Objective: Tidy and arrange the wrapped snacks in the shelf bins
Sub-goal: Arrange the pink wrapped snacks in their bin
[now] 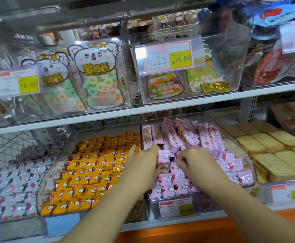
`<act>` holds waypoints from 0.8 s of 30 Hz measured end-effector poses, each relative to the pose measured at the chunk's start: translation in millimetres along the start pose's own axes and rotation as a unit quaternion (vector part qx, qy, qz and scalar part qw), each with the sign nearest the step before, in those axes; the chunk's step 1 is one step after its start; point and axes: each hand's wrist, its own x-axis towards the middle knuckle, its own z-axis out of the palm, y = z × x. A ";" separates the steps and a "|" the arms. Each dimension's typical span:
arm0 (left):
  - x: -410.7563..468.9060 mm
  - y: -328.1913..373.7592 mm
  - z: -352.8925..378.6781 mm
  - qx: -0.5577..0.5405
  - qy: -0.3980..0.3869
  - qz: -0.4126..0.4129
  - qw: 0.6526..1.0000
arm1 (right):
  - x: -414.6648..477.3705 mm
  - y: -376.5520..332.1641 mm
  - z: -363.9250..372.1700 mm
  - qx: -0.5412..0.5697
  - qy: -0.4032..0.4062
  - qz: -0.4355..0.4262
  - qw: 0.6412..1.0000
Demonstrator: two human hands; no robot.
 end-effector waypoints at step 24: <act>-2.9 -0.3 1.7 0.148 -0.099 0.103 0.979 | -42.1 43.4 -24.0 0.006 -0.019 -0.071 0.997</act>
